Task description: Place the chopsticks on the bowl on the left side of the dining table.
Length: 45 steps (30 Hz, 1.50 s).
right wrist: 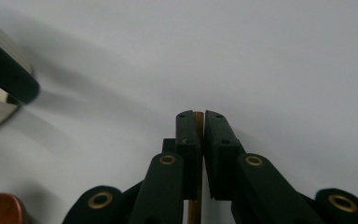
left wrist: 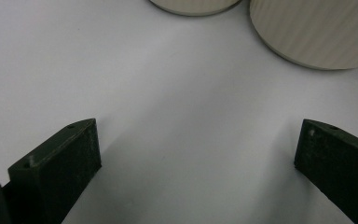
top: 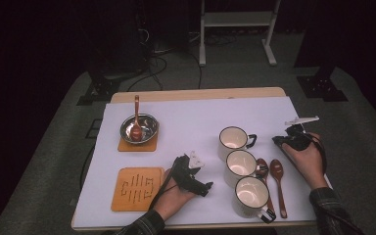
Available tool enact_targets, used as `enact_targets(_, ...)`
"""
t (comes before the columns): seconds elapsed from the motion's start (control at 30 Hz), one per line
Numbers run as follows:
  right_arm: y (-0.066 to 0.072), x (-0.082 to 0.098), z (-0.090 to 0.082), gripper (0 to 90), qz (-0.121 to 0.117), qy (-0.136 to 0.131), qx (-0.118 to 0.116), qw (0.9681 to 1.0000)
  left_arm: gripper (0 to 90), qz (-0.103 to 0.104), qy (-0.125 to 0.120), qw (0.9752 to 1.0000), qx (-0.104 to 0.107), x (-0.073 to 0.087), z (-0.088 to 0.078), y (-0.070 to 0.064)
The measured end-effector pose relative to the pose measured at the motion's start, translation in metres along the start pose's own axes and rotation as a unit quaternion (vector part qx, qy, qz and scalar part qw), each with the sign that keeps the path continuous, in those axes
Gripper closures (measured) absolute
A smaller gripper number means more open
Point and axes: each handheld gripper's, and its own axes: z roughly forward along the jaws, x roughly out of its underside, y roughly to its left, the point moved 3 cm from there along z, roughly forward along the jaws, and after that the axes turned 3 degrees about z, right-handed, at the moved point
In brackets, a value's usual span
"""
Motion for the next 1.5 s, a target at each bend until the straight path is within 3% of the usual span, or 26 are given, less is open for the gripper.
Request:
enact_targets(0.33,0.021,-0.011,0.021,84.0,-0.027,0.014,-0.014,0.9995,0.0,0.0,0.0,1.0,0.0,0.0,0.0,0.0)
enact_targets(0.6,0.022,-0.011,0.027,83.3,-0.028,0.02,-0.018,0.9992,0.0,0.0,0.0,1.0,0.0,0.0,0.0,0.0)
enact_targets(0.73,0.022,-0.01,0.026,76.4,-0.028,0.016,-0.016,0.9994,0.0,0.0,0.0,1.0,0.0,0.0,0.0,0.0)
enact_targets(0.9,0.021,-0.007,0.017,72.5,-0.029,0.004,-0.018,0.9994,0.0,0.0,0.0,1.0,0.0,0.0,0.0,0.0)
enact_targets(1.03,0.017,-0.001,-0.001,71.2,-0.028,-0.01,-0.015,0.9995,0.0,0.001,0.0,1.0,0.0,0.0,0.0,0.0)
enact_targets(1.5,0.007,0.023,-0.035,71.8,-0.026,-0.019,-0.004,0.9995,0.0,0.0,0.0,1.0,0.0,0.0,0.0,0.0)
